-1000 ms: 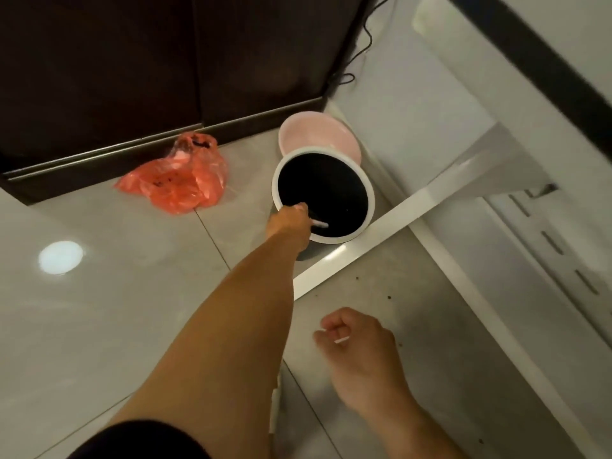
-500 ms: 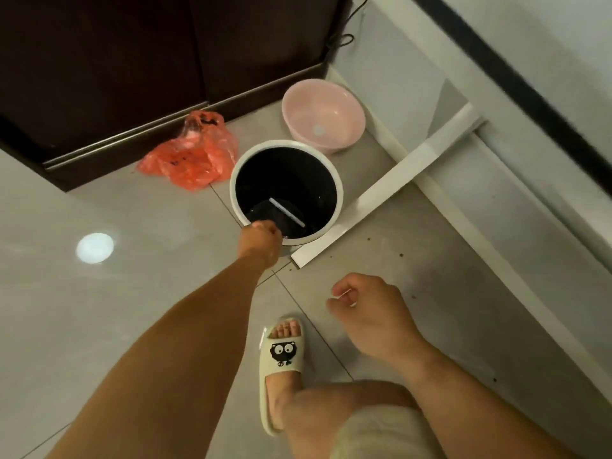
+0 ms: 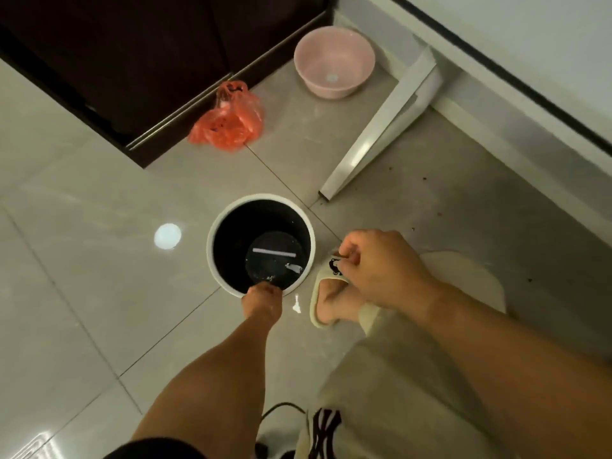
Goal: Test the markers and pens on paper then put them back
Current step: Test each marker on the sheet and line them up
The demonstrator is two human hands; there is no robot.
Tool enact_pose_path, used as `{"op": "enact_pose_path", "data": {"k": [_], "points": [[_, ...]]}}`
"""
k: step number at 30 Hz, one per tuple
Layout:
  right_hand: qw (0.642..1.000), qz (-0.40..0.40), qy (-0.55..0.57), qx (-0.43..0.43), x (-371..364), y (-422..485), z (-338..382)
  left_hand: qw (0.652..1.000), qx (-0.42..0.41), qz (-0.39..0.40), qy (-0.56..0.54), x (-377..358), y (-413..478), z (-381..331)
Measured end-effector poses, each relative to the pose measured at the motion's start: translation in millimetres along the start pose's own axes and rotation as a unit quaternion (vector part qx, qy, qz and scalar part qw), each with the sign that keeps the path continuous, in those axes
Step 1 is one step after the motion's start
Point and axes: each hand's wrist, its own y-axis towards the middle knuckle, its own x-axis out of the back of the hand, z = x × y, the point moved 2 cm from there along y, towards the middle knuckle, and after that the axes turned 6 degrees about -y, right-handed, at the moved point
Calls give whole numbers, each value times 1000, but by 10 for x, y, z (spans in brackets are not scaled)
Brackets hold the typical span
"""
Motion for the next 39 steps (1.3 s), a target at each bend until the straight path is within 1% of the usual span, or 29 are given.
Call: {"op": "enact_pose_path", "data": {"k": [3, 4, 6, 9, 12, 14, 16, 17, 19, 21, 25, 27, 29, 31, 33, 35, 38, 39], "points": [[1000, -9, -9, 17, 9, -207, -106, 1000, -7, 21, -13, -178, -257, 125], [1000, -9, -10, 18, 14, -273, -147, 999, -13, 30, -1, -213, -322, 136], [1000, -9, -6, 16, 42, -398, -229, 997, -39, 45, 53, -246, -407, 134], [1000, -15, 12, 16, 161, -609, -304, 980, -87, 84, 157, -175, -540, 1], [998, -28, 47, 36, 381, -872, -318, 972, -128, 68, 185, 66, -764, -305], [994, -60, 68, 53, 596, -1102, -337, 974, -164, 58, 146, 280, -1027, -585], [991, -95, 81, 57, 832, -1381, -382, 977, -204, 51, 43, 509, -1355, -835], [988, -108, 91, 56, 950, -1538, -411, 971, -233, 47, 3, 636, -1569, -973], [981, -139, 121, 58, 1170, -1867, -475, 949, -313, 33, -21, 869, -2059, -1266], [969, -185, 147, 70, 1403, -2233, -552, 917, -396, 26, -40, 1045, -2602, -1602], [938, -269, 199, 89, 1830, -2974, -834, 829, -543, 71, -116, 1207, -3706, -2341], [920, -322, 208, 76, 2009, -3301, -1074, 789, -587, 104, -146, 1145, -4143, -2692], [905, -368, 209, 48, 2159, -3571, -1378, 761, -619, 131, -141, 995, -4467, -3017], [894, -402, 197, 10, 2276, -3787, -1720, 741, -647, 140, -109, 782, -4690, -3325], [882, -429, 194, -31, 2370, -3945, -2071, 730, -665, 140, -69, 523, -4778, -3626], [868, -451, 194, -70, 2436, -4053, -2404, 721, -687, 93, -11, 251, -4758, -3942], [860, -461, 184, -120, 2502, -4134, -2796, 693, -715, -23, 92, -71, -4601, -4426], [859, -462, 179, -132, 2520, -4145, -2898, 688, -715, -49, 112, -142, -4536, -4577]]}}
